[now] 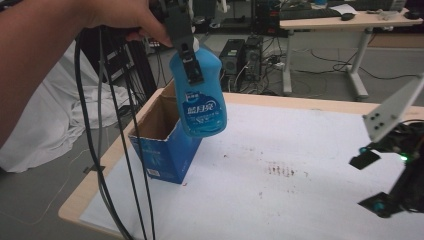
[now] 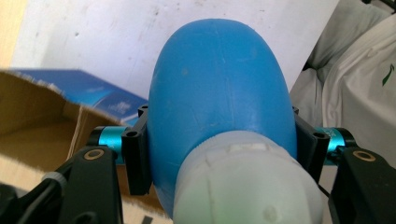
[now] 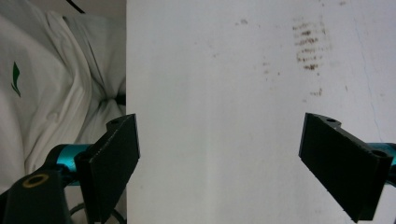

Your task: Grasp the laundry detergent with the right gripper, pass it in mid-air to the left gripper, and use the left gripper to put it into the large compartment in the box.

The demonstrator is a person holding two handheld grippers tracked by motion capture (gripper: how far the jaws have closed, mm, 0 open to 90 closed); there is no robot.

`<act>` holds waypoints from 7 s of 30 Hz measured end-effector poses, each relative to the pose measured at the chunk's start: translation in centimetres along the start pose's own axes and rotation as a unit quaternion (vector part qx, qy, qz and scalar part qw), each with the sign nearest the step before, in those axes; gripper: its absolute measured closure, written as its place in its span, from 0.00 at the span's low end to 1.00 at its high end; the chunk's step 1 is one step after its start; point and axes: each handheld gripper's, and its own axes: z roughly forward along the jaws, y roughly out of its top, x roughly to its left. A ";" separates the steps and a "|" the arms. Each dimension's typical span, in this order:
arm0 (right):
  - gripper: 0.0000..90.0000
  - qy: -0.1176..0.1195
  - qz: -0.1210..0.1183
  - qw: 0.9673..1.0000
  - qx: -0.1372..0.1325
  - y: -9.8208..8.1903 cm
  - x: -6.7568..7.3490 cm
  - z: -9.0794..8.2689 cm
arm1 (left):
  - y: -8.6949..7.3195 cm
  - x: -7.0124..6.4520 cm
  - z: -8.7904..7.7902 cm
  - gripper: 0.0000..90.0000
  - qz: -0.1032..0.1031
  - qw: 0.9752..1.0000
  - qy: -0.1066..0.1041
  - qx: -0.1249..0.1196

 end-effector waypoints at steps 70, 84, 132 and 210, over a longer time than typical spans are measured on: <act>0.13 -0.049 0.077 0.995 0.027 -4.8 -2.7 -1.3 | -9.8 7.8 10.7 0.42 -0.027 0.999 0.013 0.033; 0.13 -0.044 0.080 0.995 0.025 -5.3 -2.8 -0.9 | -9.6 8.1 14.4 0.42 -0.022 0.998 0.012 0.050; 0.13 -0.054 0.076 0.996 0.016 -5.0 -1.9 -1.1 | -11.1 7.9 9.6 0.27 -0.112 0.991 0.028 -0.066; 0.13 -0.087 0.059 0.994 -0.029 -3.0 -0.9 -2.5 | 11.9 -1.1 14.1 0.03 0.091 0.990 0.046 -0.094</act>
